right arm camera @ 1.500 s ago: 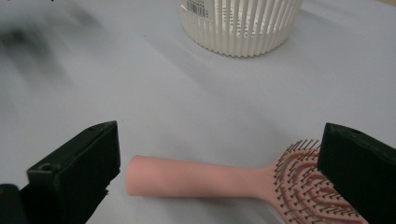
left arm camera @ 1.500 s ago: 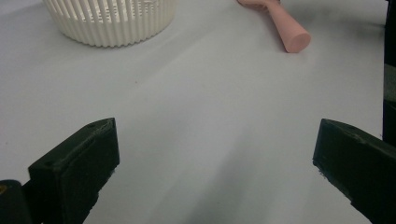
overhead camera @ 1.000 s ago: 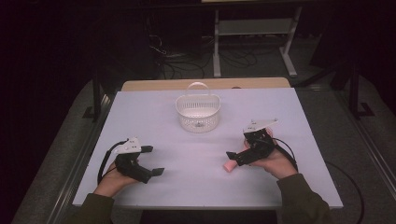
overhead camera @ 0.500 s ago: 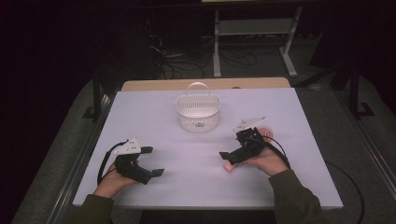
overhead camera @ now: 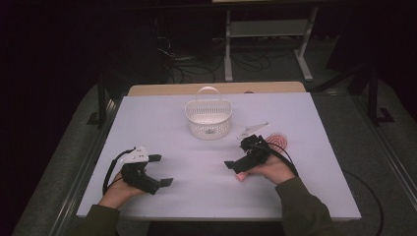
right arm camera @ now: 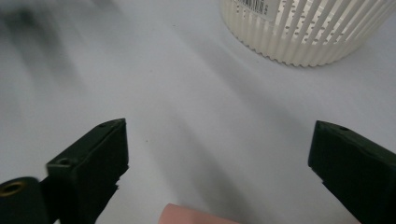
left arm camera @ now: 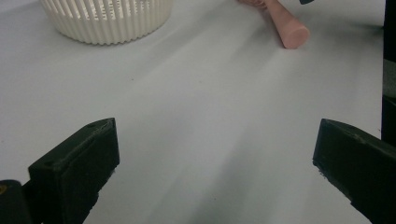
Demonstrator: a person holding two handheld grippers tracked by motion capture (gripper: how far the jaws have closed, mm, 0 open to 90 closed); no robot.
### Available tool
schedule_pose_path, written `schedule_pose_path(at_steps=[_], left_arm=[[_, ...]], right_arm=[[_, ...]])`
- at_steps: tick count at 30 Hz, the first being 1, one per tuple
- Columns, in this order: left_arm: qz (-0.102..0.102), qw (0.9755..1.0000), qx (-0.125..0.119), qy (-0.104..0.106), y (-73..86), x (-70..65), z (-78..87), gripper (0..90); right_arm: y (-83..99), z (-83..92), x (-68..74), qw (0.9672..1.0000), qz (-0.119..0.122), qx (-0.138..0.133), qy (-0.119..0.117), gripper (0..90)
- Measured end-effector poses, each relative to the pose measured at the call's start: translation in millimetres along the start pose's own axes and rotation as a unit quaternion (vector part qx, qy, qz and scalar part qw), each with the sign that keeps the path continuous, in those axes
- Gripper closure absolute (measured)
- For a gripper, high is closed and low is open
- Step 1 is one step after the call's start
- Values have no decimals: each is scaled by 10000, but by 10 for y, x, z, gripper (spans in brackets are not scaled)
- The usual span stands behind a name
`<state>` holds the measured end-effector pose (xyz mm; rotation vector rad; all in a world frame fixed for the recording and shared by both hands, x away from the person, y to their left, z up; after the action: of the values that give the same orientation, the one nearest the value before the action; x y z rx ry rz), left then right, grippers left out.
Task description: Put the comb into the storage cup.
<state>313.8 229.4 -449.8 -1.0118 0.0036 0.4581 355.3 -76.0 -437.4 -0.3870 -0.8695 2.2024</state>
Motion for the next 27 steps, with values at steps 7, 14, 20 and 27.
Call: schedule_pose_path(at_steps=[7,14,20,27], left_arm=[[12,10000,1,-26,3,6,1,6],[12,10000,8,-17,5,10,-1,6],[1,10000,9,1,4,8,-7,6],[-6,10000,12,27,3,1,-21,5]], right_arm=[[23,16,16,9999,8,89,-107,268],[29,23,46,9998,98,97,-158,500],[52,19,16,9997,-22,184,-166,761],[95,-14,29,9988,-6,411,-274,893]])
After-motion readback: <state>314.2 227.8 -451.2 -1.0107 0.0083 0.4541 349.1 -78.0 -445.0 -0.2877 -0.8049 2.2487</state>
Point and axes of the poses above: each handheld gripper's, and its own axes: z roughly backward along the jaws, y roughly out of its underside, x roughly to its left, the point moved 5 cm from there along -z, roughly forward along the jaws, and after that the axes turned 10 degrees about y, right-handed, at the moved point
